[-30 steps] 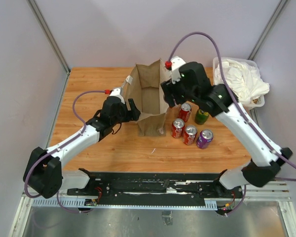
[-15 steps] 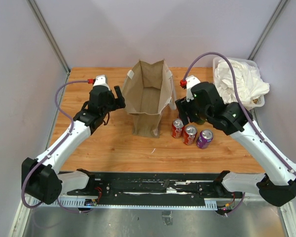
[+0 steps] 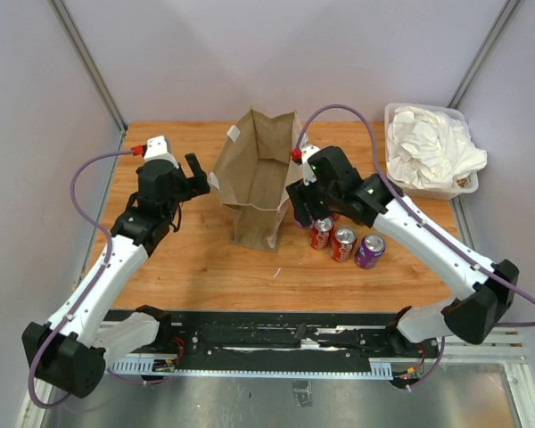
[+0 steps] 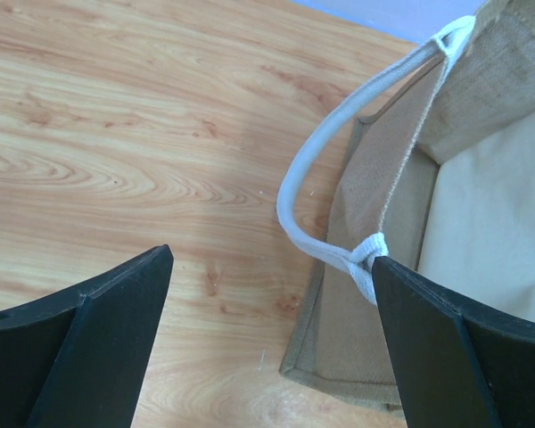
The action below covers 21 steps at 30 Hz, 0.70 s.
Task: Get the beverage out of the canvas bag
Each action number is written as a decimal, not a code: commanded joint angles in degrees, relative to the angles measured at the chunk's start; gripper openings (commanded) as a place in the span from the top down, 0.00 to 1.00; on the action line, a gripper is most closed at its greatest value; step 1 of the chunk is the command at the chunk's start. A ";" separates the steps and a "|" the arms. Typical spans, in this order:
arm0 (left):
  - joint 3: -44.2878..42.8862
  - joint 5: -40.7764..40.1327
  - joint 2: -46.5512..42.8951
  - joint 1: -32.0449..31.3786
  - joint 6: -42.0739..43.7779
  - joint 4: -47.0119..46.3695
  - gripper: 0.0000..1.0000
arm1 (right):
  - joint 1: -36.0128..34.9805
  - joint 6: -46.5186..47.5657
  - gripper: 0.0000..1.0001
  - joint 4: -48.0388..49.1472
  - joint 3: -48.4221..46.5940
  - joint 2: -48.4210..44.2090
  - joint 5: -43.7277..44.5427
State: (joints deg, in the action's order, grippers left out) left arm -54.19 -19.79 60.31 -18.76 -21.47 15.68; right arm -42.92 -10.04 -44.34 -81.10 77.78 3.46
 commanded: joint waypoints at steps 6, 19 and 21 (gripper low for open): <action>2.75 -2.16 -9.07 0.40 -1.18 0.38 0.00 | -0.59 2.01 0.99 8.51 -8.43 13.66 -6.48; 7.52 0.50 -13.43 0.44 -3.93 4.06 0.00 | -1.43 1.08 0.99 8.47 -21.49 28.24 -8.25; 8.13 0.77 -13.70 0.43 -4.25 3.93 0.00 | -1.38 1.35 0.99 8.77 -19.48 27.44 -6.38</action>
State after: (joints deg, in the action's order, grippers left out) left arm -47.09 -19.84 48.01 -18.76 -24.51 19.53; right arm -43.77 -8.95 -38.15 -100.18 107.70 -5.69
